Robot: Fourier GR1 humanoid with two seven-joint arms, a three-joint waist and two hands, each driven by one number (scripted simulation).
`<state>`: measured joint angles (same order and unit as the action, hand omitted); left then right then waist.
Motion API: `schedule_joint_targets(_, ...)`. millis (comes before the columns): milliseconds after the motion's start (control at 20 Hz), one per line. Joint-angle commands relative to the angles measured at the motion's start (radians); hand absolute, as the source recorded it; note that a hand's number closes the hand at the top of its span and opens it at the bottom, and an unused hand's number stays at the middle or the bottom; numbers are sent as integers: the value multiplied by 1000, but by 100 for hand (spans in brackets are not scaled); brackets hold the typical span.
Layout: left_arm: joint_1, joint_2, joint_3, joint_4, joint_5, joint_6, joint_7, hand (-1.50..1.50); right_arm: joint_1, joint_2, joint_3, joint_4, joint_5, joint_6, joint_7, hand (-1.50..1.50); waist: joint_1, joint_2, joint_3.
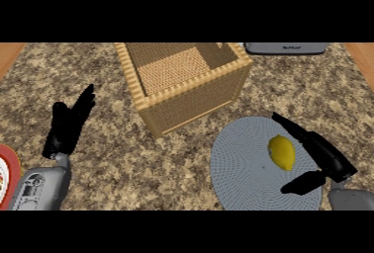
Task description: Pick the lemon from the placemat and place it in the basket
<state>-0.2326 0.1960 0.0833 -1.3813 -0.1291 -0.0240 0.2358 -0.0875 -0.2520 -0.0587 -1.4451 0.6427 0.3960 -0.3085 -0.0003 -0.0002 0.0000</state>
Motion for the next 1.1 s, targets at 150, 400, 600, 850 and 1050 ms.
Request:
schedule_joint_targets(150, -10, 25, 28, 11, 7, -31, -12, 0, -34, -26, 28, 144, 97, -124, -163, 150, 3, 2, 0)
schedule_joint_targets(400, 48, 0, 11, -11, -7, -26, -41, 0, -98, 3, 45, 138, 161, -198, -116, 150, 3, 1, 0)
schedule_joint_targets(600, 23, -35, -16, -19, -47, 18, -4, 0, -20, 6, 62, 115, 197, -281, -192, 150, 0, 0, 0)
schedule_joint_targets(850, -29, -25, -41, 9, -38, -25, -16, 0, -236, 235, 378, 65, 540, -208, 286, 150, 106, 5, -15)
schedule_joint_targets(1050, -51, -43, -63, 17, -35, -40, -14, 0, -349, 249, 509, 124, 613, -163, 478, 150, 153, 10, -11)
